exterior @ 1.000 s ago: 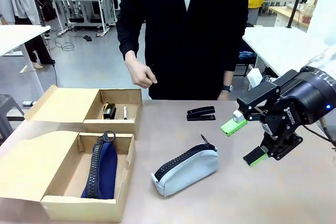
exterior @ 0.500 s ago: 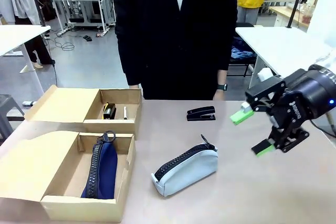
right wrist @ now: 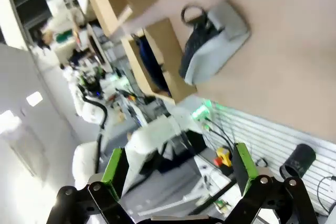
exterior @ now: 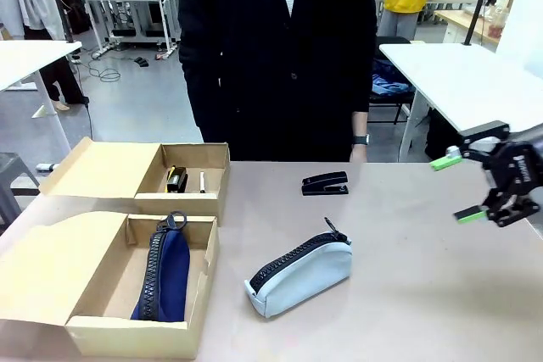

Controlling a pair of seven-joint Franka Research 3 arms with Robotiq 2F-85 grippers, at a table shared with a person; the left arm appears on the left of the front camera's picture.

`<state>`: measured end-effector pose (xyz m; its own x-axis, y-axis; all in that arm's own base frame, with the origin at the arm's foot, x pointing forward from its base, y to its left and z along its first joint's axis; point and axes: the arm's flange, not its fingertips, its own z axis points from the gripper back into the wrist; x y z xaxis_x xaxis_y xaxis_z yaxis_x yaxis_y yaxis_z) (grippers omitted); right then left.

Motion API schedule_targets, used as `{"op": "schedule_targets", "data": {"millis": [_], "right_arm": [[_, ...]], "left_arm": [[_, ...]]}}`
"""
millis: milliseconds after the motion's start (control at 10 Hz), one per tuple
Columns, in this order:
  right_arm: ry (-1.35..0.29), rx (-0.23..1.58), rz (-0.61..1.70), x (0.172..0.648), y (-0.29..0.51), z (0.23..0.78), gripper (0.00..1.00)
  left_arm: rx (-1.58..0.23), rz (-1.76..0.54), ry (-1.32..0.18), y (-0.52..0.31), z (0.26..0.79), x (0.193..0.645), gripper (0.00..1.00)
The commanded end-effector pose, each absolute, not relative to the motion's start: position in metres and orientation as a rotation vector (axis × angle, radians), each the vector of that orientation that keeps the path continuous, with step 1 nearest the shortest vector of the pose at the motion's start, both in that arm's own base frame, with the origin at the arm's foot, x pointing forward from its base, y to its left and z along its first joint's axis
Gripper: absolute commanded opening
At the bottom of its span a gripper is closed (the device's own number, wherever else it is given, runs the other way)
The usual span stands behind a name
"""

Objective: Place items inside the box.
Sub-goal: Pick up a Pencil pouch or Stapler and place it inside the Mailer Box closest to the robot.

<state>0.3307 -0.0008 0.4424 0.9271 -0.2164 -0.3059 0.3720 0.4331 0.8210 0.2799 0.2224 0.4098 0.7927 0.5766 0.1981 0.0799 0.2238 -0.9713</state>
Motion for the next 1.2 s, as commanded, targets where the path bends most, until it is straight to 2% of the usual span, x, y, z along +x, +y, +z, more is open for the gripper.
{"op": "schedule_targets", "data": {"millis": [0, 100, 200, 300, 1100], "right_arm": [[0.011, 1.174, -0.432, 0.287, -0.034, 0.396, 1.00], [-0.040, 1.224, -0.460, 0.281, -0.034, 0.389, 1.00], [0.068, 1.077, -0.497, 0.290, -0.005, 0.387, 1.00], [0.046, 1.159, -0.477, 0.333, -0.064, 0.428, 1.00], [0.046, 1.159, -0.477, 0.333, -0.064, 0.428, 1.00]], "left_arm": [[-1.328, 0.357, -0.617, 0.220, 0.409, 0.278, 1.00], [-1.328, 0.357, -0.617, 0.220, 0.409, 0.278, 1.00], [-1.328, 0.357, -0.617, 0.220, 0.409, 0.278, 1.00], [-1.328, 0.357, -0.617, 0.220, 0.409, 0.278, 1.00], [-1.328, 0.357, -0.617, 0.220, 0.409, 0.278, 1.00]]}}
